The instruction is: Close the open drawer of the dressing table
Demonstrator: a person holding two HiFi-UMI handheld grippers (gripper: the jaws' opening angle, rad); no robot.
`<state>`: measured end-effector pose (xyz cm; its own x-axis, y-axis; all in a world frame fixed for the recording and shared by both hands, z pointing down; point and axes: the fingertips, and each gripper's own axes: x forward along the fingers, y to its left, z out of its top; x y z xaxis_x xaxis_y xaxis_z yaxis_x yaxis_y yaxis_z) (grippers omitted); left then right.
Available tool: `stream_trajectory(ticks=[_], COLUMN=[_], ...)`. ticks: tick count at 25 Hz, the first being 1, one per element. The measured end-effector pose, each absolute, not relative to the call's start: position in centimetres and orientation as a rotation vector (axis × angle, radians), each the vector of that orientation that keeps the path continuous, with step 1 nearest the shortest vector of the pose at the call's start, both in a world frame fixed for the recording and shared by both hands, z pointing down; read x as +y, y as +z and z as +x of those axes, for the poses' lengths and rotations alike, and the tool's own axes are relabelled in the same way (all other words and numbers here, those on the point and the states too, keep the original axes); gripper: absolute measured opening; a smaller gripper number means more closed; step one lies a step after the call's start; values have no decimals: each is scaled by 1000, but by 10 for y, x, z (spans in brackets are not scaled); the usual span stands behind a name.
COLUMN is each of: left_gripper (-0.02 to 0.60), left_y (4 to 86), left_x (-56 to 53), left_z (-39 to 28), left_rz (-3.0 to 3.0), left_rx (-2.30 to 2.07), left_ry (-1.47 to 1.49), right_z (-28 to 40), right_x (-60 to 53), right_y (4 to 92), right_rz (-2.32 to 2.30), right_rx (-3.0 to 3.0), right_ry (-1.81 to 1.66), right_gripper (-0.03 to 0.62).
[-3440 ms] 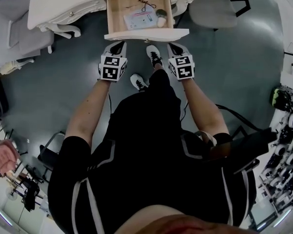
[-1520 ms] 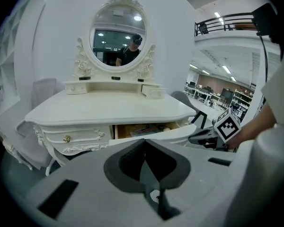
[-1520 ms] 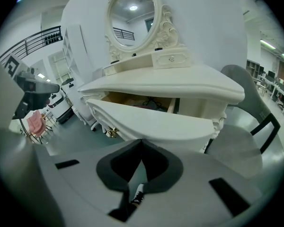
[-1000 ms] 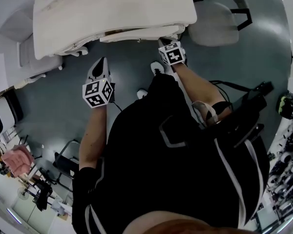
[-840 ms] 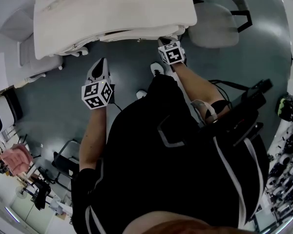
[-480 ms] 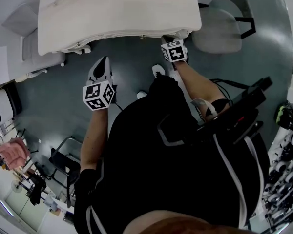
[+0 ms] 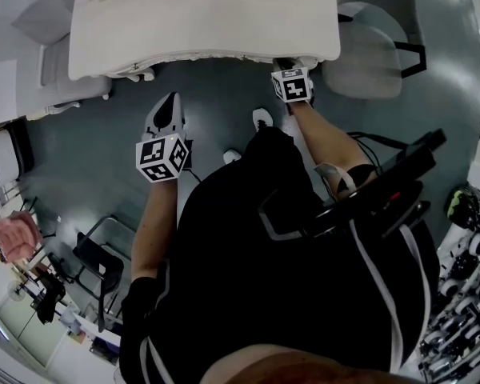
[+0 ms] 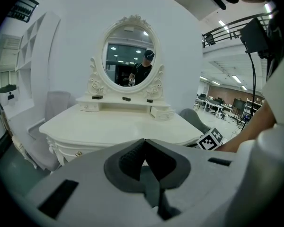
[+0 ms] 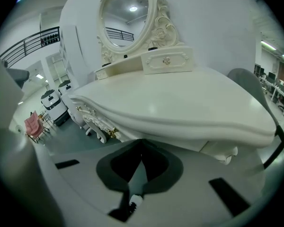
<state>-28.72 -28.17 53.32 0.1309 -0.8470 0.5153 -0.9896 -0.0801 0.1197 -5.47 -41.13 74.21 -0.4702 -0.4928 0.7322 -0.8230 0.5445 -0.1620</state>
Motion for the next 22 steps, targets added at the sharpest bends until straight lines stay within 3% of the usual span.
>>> stream_trajectory(ticks=[11, 22], left_gripper=[5, 3], left_y=[506, 464], left_x=[-282, -267], left_z=[-302, -312], left_rz=[2056, 2178], left_rx=[-1740, -1697], left_ry=[359, 240], right_z=[-59, -60], right_x=[-395, -368], right_y=[717, 613], right_rz=[1069, 1167], right_rx=[-2153, -2271], right_ry=[619, 498], right_gripper=[5, 5])
